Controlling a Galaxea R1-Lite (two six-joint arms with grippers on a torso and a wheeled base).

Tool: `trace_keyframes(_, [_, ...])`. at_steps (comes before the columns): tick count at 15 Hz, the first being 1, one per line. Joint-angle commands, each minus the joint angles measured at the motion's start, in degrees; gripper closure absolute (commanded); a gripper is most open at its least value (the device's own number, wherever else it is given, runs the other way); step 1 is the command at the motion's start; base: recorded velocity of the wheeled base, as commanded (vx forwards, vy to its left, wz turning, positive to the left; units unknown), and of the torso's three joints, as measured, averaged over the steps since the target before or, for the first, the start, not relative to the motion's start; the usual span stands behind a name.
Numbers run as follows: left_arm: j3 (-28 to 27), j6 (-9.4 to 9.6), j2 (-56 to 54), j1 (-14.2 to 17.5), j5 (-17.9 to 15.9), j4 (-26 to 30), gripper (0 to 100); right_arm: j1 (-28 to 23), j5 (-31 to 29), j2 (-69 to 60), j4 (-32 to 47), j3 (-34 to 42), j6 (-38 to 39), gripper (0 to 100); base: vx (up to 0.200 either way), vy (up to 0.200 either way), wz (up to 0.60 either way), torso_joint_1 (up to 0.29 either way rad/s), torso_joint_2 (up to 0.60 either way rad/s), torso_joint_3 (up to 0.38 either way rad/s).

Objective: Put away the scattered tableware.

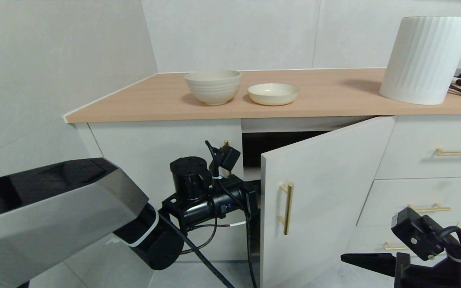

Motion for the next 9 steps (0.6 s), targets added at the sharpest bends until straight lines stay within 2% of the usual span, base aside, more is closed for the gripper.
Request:
trace_keyframes(1, [-0.63, -0.05, 0.86, -0.53, 0.02, 0.01, 100, 0.54, 0.01, 0.2, 0.02, 0.33, -0.14, 0, 0.0, 0.0, 0.0, 0.0, 0.0, 0.0])
trace_keyframes(2, [-0.63, -0.05, 0.77, -1.15, 0.02, 0.01, 100, 0.72, 0.01, 0.28, -0.07, 0.42, -1.37, 0, 0.0, 0.0, 0.0, 0.0, 0.0, 0.0])
trace_keyframes(7, [-0.72, -0.05, 0.94, -1.85, 0.1, 0.01, 100, 0.89, 0.19, 0.28, -0.07, 0.77, -1.72, 0, -0.2, 0.0, 0.0, 0.005, 0.0, 0.002])
trace_keyframes(9, [-1.34, -0.05, 1.21, -1.94, 0.1, 0.01, 100, 1.07, 0.19, 0.2, -0.07, 0.77, -1.72, 0, 0.0, 0.0, 0.0, 0.0, 0.0, 0.0])
